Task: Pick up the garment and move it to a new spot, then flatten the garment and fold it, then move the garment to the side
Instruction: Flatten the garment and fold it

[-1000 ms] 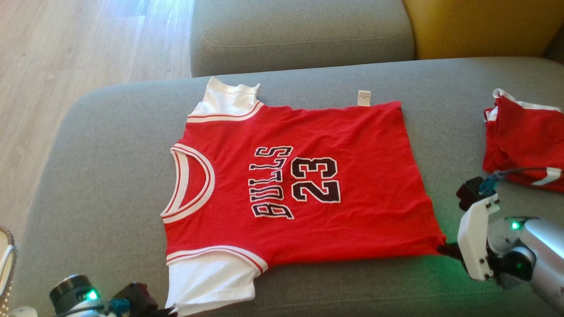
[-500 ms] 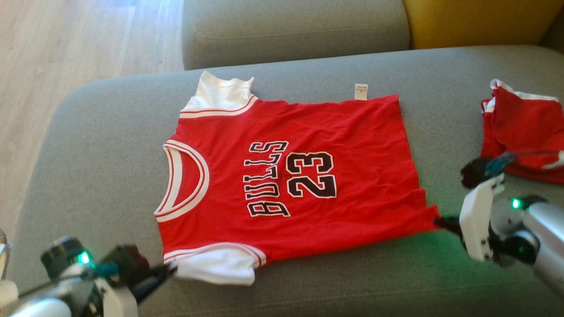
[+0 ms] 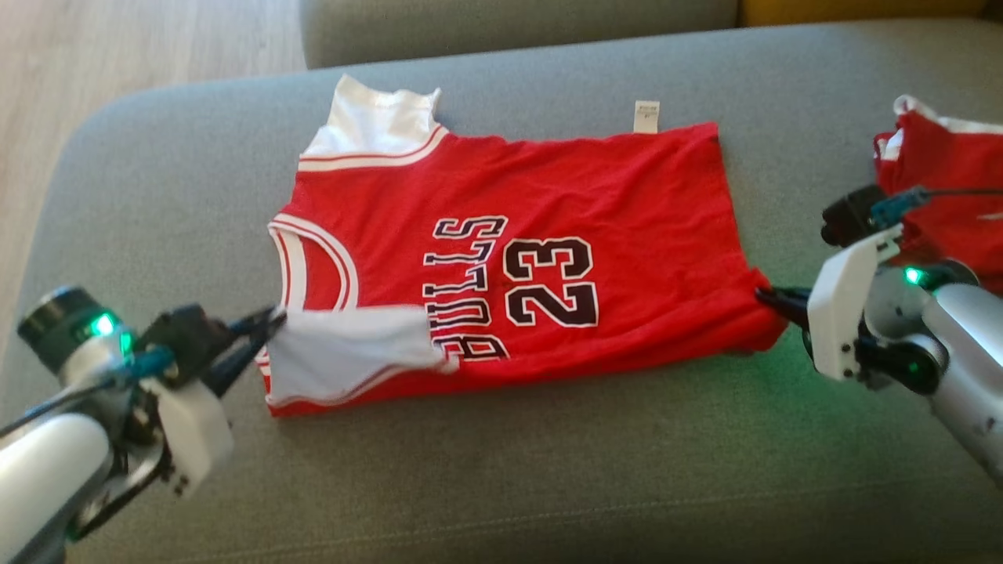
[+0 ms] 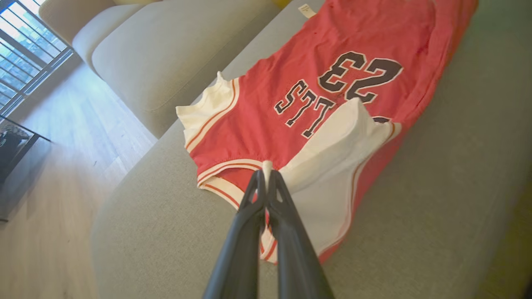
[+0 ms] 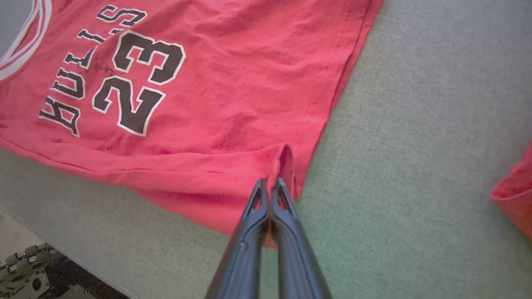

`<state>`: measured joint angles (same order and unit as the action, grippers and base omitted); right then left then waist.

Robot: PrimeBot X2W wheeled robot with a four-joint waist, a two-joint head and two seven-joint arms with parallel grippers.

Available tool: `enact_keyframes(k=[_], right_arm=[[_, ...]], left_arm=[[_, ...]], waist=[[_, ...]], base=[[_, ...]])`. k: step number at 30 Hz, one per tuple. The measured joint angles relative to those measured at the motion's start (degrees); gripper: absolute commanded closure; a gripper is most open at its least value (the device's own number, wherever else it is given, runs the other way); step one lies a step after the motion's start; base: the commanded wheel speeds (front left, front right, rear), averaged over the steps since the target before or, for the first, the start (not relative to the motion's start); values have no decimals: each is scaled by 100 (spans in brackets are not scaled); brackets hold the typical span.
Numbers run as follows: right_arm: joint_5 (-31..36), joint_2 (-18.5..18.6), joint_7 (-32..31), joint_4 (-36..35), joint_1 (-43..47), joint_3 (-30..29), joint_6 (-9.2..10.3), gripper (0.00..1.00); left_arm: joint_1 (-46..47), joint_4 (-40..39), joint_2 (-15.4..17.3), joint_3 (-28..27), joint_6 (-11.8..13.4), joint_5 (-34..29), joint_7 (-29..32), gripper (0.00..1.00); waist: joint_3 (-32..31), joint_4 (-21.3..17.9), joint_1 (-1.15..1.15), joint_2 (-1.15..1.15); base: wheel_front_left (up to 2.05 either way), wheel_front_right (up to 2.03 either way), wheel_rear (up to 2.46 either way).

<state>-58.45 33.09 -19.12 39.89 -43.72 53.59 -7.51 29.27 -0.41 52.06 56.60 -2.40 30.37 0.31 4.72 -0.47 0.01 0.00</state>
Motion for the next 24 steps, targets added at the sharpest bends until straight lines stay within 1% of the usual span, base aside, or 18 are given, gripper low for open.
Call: enact_keyframes(k=[8, 15, 18, 24], right_arm=[[211, -385, 163, 446, -407, -107, 0, 100], [402, -666, 361, 802, -712, -102, 0, 100], [438, -737, 474, 1017, -787, -109, 0, 100], [454, -817, 600, 1234, -845, -101, 0, 100]], left_arm=[[653, 875, -543, -49, 199, -485, -176, 100], [1222, 1816, -1000, -76, 199, -709, -402, 100], [1382, 2184, -1131, -55, 194, -787, -402, 100], [1500, 2631, -1313, 10, 135, -862, -457, 100]], waist=[[424, -7, 1, 0], [710, -77, 1, 0], [788, -107, 1, 0], [876, -136, 0, 0]], base=[[0, 0, 0], [0, 0, 0], [0, 0, 0], [0, 0, 0]])
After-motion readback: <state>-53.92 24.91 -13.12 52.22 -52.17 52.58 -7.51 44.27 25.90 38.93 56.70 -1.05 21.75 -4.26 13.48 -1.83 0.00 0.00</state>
